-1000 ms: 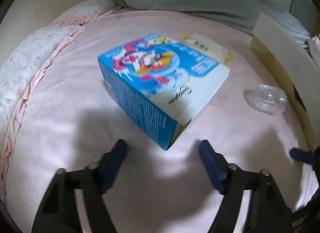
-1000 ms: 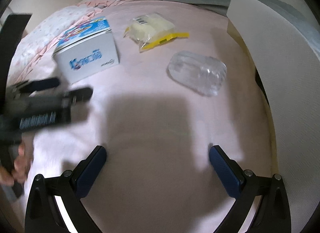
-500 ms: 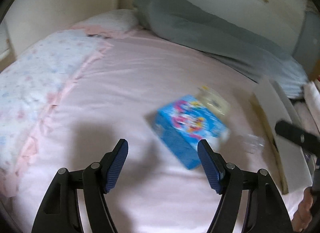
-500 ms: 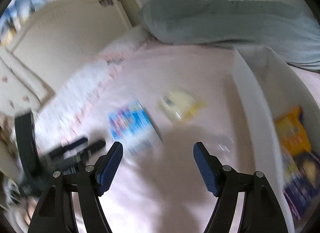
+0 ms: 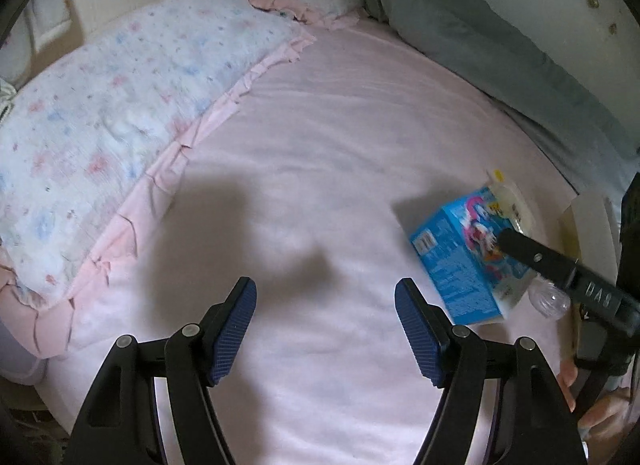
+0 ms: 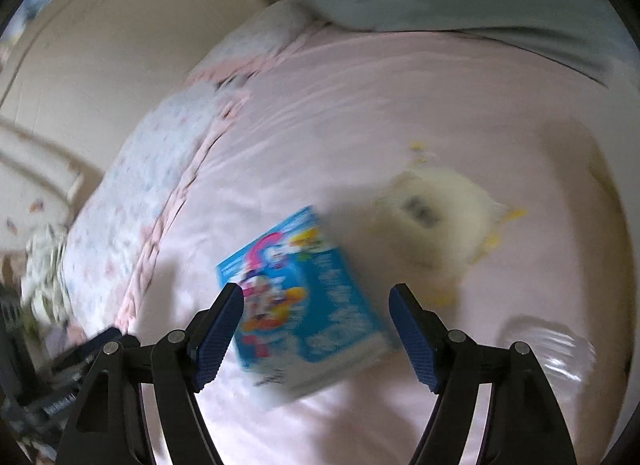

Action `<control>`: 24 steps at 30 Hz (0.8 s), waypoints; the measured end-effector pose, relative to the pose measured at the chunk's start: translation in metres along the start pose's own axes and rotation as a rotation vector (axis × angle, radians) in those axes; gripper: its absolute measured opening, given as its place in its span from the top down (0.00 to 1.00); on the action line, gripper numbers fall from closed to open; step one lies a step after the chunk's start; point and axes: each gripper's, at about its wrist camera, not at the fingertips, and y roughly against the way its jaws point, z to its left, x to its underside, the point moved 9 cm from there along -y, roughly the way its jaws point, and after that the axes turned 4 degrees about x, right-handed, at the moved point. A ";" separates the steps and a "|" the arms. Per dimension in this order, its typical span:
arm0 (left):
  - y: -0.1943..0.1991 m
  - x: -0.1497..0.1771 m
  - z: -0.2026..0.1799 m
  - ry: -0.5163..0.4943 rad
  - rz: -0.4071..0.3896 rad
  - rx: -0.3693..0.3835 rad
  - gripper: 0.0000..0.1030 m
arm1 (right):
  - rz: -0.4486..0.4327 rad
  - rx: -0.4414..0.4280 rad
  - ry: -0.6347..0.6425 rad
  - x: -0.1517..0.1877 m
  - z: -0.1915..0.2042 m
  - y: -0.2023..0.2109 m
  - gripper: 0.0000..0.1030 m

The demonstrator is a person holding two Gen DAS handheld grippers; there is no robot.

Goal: Organize objects
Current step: 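Move the right gripper over the blue bandage box and lower around it, then close the right gripper on the blue bandage box and lift it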

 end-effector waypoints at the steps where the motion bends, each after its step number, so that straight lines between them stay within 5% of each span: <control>1: -0.004 0.002 -0.002 0.005 0.019 0.012 0.31 | 0.005 0.008 0.045 0.003 0.007 -0.001 0.25; 8: -0.025 0.011 -0.001 0.068 0.091 0.051 0.31 | 0.093 0.086 0.303 0.035 0.043 -0.015 0.22; 12: -0.041 0.021 0.005 0.039 0.133 -0.037 0.31 | 0.098 0.110 0.278 0.038 0.047 -0.018 0.19; 24: -0.061 0.026 0.006 0.087 0.169 -0.047 0.37 | 0.197 0.184 0.303 0.051 0.052 -0.037 0.14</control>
